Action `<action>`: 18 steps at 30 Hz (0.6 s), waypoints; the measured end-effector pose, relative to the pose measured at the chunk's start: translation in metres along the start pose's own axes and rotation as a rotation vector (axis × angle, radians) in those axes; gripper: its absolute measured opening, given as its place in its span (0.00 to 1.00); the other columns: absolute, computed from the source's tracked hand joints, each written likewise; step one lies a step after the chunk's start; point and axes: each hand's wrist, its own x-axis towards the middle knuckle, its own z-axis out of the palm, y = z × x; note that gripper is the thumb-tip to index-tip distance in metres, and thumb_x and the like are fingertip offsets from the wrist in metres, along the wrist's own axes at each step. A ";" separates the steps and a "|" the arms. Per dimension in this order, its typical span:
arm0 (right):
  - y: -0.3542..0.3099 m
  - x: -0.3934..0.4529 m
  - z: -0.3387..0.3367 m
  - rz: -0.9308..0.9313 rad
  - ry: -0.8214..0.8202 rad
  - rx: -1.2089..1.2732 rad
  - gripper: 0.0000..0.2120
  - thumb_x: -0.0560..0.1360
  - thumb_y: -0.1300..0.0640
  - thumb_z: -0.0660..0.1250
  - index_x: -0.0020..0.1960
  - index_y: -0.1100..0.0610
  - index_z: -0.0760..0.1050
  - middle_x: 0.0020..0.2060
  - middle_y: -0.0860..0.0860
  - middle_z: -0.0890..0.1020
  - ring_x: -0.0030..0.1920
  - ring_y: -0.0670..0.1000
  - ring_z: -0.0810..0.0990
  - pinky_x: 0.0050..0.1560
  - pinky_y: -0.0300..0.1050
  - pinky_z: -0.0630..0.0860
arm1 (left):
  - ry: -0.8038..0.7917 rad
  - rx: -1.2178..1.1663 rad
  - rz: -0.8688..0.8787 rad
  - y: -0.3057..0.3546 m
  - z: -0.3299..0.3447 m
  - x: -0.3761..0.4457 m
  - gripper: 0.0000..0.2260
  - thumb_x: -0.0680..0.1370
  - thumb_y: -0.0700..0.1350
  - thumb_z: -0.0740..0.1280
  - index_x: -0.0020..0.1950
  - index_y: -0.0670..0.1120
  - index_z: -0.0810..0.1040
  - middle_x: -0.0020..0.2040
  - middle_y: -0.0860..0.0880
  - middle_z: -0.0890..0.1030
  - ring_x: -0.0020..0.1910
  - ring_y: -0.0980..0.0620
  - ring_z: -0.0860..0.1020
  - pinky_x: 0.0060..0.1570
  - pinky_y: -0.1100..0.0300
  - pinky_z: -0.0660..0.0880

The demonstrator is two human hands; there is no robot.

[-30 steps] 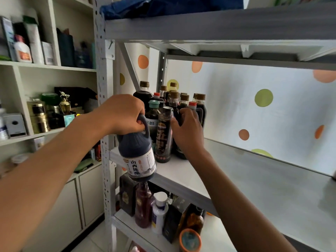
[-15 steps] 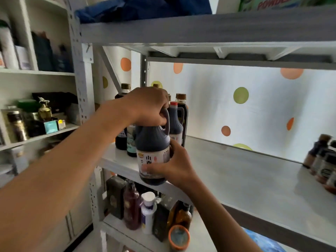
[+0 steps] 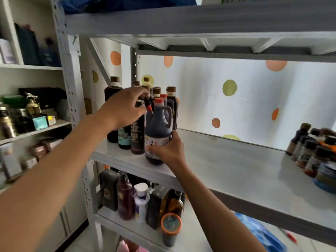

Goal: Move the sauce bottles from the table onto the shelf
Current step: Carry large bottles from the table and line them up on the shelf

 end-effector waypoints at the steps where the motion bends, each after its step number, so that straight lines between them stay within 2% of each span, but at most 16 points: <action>1: 0.003 0.004 0.004 0.010 0.012 0.013 0.34 0.54 0.47 0.83 0.56 0.50 0.72 0.48 0.45 0.83 0.47 0.47 0.83 0.48 0.48 0.83 | 0.052 -0.049 -0.021 -0.006 0.013 -0.006 0.20 0.78 0.46 0.65 0.70 0.52 0.70 0.68 0.49 0.73 0.65 0.48 0.73 0.61 0.54 0.68; 4: 0.003 0.012 0.011 0.000 0.013 0.001 0.34 0.56 0.48 0.82 0.58 0.51 0.72 0.48 0.46 0.82 0.47 0.47 0.82 0.45 0.42 0.81 | 0.206 -0.105 -0.032 -0.015 0.053 -0.023 0.18 0.78 0.44 0.64 0.69 0.49 0.70 0.66 0.48 0.75 0.64 0.48 0.72 0.62 0.53 0.69; 7: 0.007 0.018 0.014 -0.015 -0.026 -0.007 0.32 0.58 0.49 0.82 0.57 0.51 0.72 0.47 0.45 0.82 0.46 0.45 0.82 0.42 0.38 0.79 | 0.263 -0.123 -0.023 -0.018 0.081 -0.034 0.18 0.78 0.43 0.64 0.68 0.48 0.69 0.66 0.48 0.74 0.65 0.49 0.71 0.61 0.57 0.67; 10: 0.008 0.022 0.017 -0.016 -0.033 -0.041 0.33 0.56 0.44 0.81 0.57 0.47 0.72 0.49 0.46 0.82 0.48 0.46 0.81 0.46 0.44 0.82 | 0.258 -0.156 -0.030 -0.021 0.094 -0.040 0.19 0.78 0.42 0.65 0.69 0.47 0.69 0.67 0.48 0.72 0.66 0.50 0.70 0.64 0.57 0.67; 12: 0.011 0.020 0.018 -0.015 -0.019 -0.061 0.35 0.55 0.39 0.79 0.58 0.45 0.72 0.51 0.47 0.81 0.50 0.47 0.81 0.48 0.47 0.83 | 0.228 -0.174 -0.038 -0.021 0.102 -0.043 0.19 0.78 0.41 0.65 0.69 0.47 0.69 0.67 0.49 0.72 0.66 0.50 0.69 0.63 0.61 0.65; 15: 0.016 0.015 0.018 0.015 -0.049 -0.068 0.37 0.58 0.37 0.76 0.62 0.48 0.71 0.54 0.49 0.81 0.51 0.48 0.81 0.50 0.48 0.82 | 0.166 -0.207 -0.065 -0.020 0.111 -0.048 0.21 0.77 0.42 0.65 0.70 0.48 0.68 0.69 0.50 0.70 0.68 0.50 0.69 0.64 0.58 0.67; 18: 0.014 0.002 0.010 0.012 -0.087 -0.174 0.44 0.62 0.38 0.78 0.70 0.54 0.64 0.63 0.53 0.74 0.62 0.53 0.75 0.62 0.53 0.77 | 0.205 -0.209 -0.075 -0.011 0.115 -0.057 0.20 0.79 0.43 0.62 0.71 0.46 0.66 0.72 0.49 0.68 0.70 0.50 0.66 0.68 0.53 0.67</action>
